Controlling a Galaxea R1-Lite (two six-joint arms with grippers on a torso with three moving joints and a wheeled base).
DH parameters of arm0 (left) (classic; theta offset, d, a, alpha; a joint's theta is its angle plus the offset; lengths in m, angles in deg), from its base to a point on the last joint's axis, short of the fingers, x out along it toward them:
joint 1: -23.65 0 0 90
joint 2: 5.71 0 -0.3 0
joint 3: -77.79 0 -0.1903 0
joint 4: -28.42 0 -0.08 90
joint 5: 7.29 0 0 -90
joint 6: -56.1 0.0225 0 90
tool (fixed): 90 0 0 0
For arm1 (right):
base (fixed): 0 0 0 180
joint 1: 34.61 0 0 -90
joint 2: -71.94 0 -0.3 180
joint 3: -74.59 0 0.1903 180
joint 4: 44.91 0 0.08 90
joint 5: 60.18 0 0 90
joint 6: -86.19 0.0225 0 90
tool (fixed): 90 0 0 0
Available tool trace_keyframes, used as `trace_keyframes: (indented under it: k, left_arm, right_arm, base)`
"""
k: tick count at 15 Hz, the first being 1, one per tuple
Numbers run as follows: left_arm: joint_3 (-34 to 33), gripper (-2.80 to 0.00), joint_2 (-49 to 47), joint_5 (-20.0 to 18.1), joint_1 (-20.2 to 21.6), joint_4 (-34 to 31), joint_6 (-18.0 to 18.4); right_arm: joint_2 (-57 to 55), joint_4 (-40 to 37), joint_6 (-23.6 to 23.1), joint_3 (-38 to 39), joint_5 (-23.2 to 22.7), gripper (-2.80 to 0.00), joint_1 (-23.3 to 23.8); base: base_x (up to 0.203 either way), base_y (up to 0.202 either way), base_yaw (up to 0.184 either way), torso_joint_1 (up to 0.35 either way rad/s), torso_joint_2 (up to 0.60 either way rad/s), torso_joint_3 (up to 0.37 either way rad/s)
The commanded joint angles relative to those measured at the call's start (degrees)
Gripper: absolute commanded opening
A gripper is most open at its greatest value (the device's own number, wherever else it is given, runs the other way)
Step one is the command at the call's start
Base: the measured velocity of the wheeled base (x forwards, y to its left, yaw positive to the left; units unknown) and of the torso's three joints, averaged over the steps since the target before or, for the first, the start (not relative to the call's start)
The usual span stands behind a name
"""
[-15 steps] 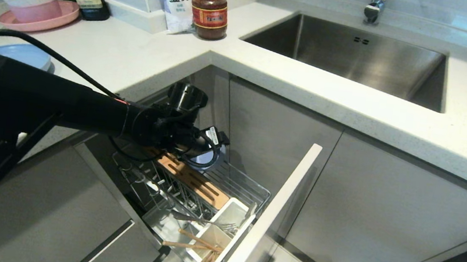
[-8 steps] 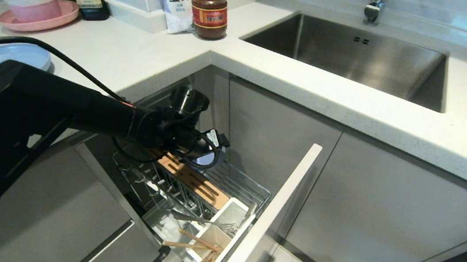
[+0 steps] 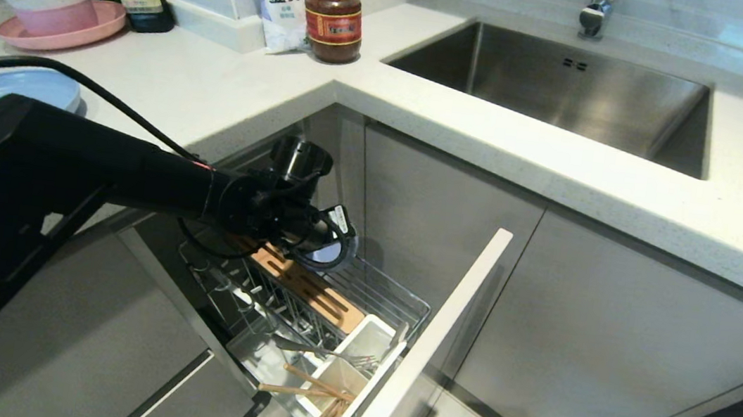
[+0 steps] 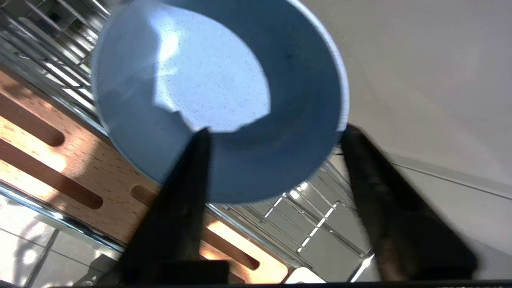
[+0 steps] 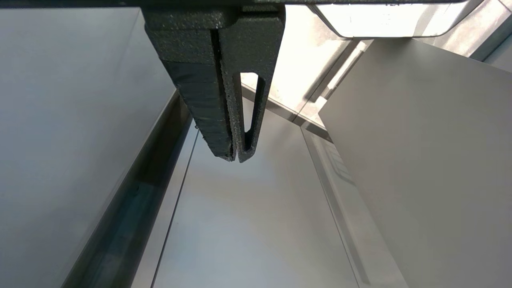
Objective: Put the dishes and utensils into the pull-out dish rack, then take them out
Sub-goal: Take the bowl out of the cupboard
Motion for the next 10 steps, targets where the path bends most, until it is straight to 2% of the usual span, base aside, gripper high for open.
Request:
trace_keyframes:
  k: [1,10]
  left_arm:
    - [-0.2,-2.8,0.9,0.1,-0.2,0.0,-0.3]
    - [-1.5,-2.8,3.3,0.1,-1.1,0.0,-0.3]
  right_arm:
    - [0.2,0.0,0.0,0.1,0.0,-2.8,0.0]
    - [0.2,0.0,0.0,0.1,0.0,-2.8,0.0]
  base:
    - [0.0,0.0,0.0,0.0,0.0,0.0]
    - [0.0,0.0,0.0,0.0,0.0,0.0]
